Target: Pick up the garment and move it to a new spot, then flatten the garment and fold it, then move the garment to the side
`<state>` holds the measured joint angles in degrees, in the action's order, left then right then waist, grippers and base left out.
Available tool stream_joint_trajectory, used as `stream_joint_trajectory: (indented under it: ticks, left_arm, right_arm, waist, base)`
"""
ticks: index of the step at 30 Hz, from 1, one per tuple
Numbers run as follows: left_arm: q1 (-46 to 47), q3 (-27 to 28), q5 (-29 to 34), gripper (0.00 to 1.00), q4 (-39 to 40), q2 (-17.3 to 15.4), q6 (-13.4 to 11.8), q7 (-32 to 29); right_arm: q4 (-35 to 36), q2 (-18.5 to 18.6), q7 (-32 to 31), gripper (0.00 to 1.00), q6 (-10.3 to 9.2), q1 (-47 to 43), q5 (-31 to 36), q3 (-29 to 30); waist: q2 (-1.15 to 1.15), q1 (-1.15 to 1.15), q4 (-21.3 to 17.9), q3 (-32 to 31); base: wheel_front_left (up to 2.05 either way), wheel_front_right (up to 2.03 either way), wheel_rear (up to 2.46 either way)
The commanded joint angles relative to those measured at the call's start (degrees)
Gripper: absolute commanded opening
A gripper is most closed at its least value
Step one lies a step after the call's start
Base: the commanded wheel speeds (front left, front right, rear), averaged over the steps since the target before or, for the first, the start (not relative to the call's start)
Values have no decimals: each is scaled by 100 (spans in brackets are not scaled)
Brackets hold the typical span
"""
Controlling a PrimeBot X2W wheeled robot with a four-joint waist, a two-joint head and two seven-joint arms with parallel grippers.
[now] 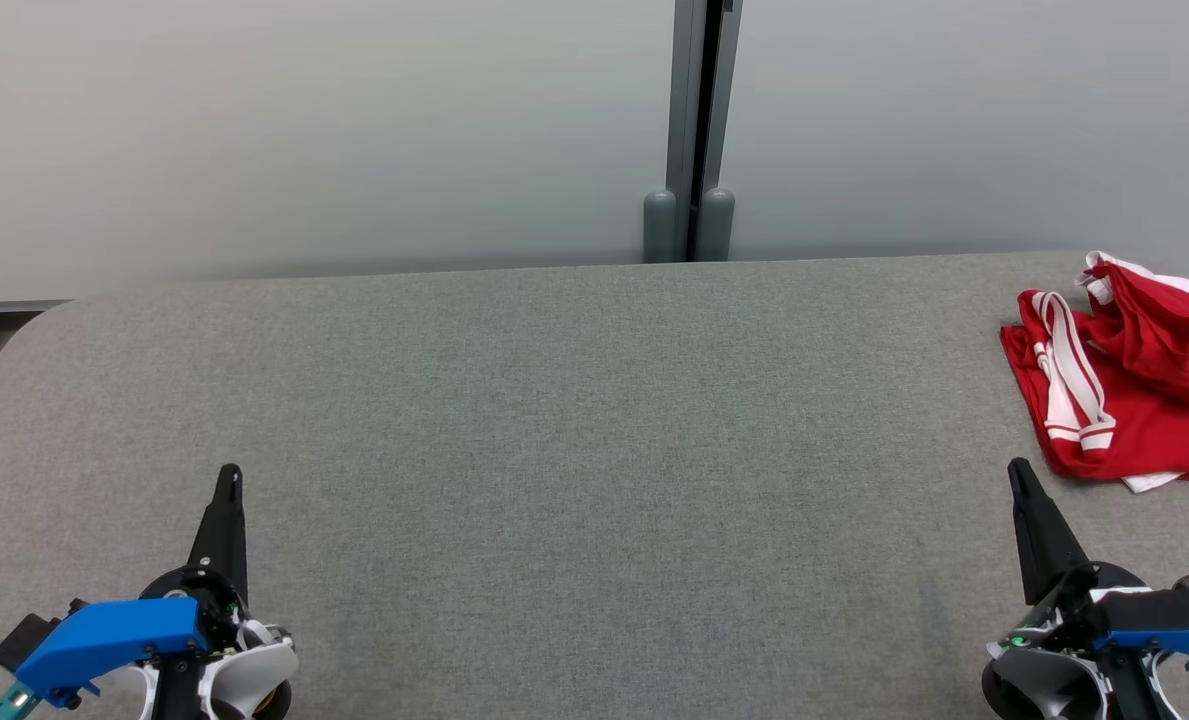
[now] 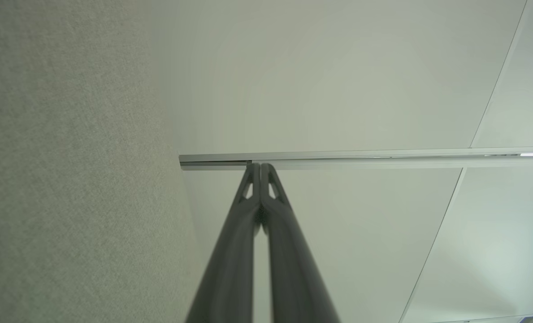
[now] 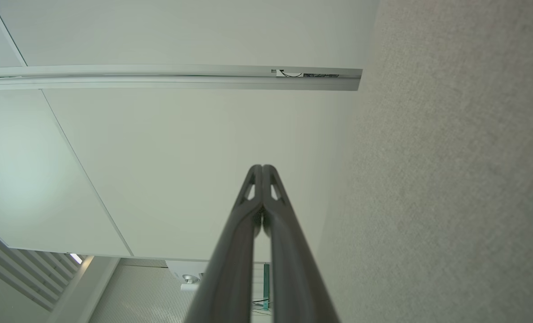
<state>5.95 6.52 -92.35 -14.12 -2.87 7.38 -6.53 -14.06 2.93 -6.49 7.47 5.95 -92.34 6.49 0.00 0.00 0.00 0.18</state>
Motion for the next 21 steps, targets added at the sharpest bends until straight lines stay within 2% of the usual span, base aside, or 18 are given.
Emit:
stream_joint_trajectory:
  ticks: [1, 21]
  left_arm:
    - [58, 17, -12, 0, 18, 4, 22, -21]
    - [58, 16, -13, 0, 18, 4, 22, -21]
  right_arm:
    - [-6, -11, -12, 0, 4, 56, -15, 10]
    - [-6, -11, -12, 0, 4, 56, -15, 10]
  waist:
    - [0, 0, 0, 0]
    - [0, 0, 0, 0]
  base:
    - [0, 0, 0]
    - [0, 0, 0]
